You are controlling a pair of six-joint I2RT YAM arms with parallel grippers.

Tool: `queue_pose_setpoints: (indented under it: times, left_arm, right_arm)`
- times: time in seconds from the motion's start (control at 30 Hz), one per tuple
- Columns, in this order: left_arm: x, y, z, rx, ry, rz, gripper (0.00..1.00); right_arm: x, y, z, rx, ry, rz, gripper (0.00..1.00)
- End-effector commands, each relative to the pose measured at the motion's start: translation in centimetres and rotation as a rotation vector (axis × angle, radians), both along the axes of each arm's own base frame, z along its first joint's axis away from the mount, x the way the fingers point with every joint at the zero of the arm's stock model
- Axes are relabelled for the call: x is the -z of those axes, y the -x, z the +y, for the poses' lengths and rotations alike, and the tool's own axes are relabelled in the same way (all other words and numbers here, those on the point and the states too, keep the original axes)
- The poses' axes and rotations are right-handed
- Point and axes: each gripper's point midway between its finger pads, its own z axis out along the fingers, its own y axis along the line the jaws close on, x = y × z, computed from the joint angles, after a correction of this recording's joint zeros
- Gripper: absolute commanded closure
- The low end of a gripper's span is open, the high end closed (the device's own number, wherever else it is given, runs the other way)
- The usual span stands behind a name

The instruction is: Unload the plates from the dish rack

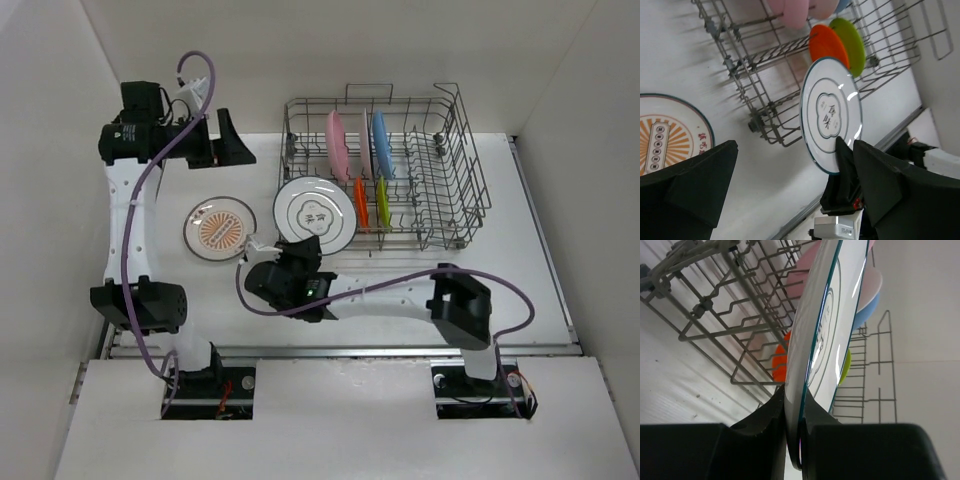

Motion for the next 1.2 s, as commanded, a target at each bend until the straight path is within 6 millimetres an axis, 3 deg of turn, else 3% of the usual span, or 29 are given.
queue_pose_setpoints:
  times: [0.0,0.03,0.2,0.33,0.47,0.67,0.73,0.77,0.87,0.9,1.0,1.03,1.13,1.17]
  left_arm:
    - [3.0,0.5,-0.8,0.048,-0.166,0.036,0.0]
    - [4.0,0.6,-1.8,0.079,-0.213,0.049,0.0]
    - [8.6,1.6,-1.5,0.121,-0.344,0.144,0.02]
    - [11.5,2.4,-2.0,0.175,-0.372,0.203,0.11]
    - [12.8,2.4,-3.0,0.209,-0.366,0.241,0.38]
    - [13.4,4.5,-3.8,0.311,-0.313,0.334,0.75]
    - [13.7,4.8,-3.8,0.323,-0.316,0.365,0.96]
    - [13.8,4.8,-3.8,0.323,-0.316,0.365,1.0]
    - [13.1,4.8,-3.8,0.32,-0.316,0.344,1.0]
    - [12.6,4.2,-3.5,0.296,-0.311,0.311,1.0]
    - [10.8,3.3,-3.6,0.251,-0.229,0.268,1.0]
    - [10.2,3.1,-3.6,0.24,-0.212,0.258,1.0]
    - [9.3,2.1,-2.7,0.205,-0.224,0.202,1.0]
    - [9.3,1.7,-2.2,0.186,-0.235,0.195,1.0]
  right_arm:
    - [-5.7,1.9,1.2,0.077,-0.126,-0.152,1.0]
    - [-5.5,2.2,2.0,0.074,-0.124,-0.156,1.0]
    - [-3.2,2.3,3.4,0.089,-0.072,-0.164,1.0]
    - [-1.8,3.1,4.0,0.08,-0.078,-0.164,1.0]
    - [-1.5,3.1,3.9,0.08,-0.069,-0.162,1.0]
    - [-1.4,3.1,3.9,0.085,-0.101,-0.163,1.0]
    - [-1.7,3.2,3.8,0.086,-0.11,-0.164,1.0]
    - [-1.7,3.2,3.8,0.086,-0.11,-0.164,1.0]
    - [-2.2,3.2,3.6,0.102,-0.107,-0.175,0.98]
    - [-2.3,3.2,3.4,0.112,-0.106,-0.182,0.84]
    - [-3.3,3.3,3.1,0.123,-0.13,-0.19,0.56]
    - [-3.7,3.3,3.0,0.135,-0.137,-0.199,0.39]
    - [-5.6,3.5,1.9,0.174,-0.196,-0.225,0.13]
    - [-6.1,3.6,1.4,0.175,-0.205,-0.226,0.09]
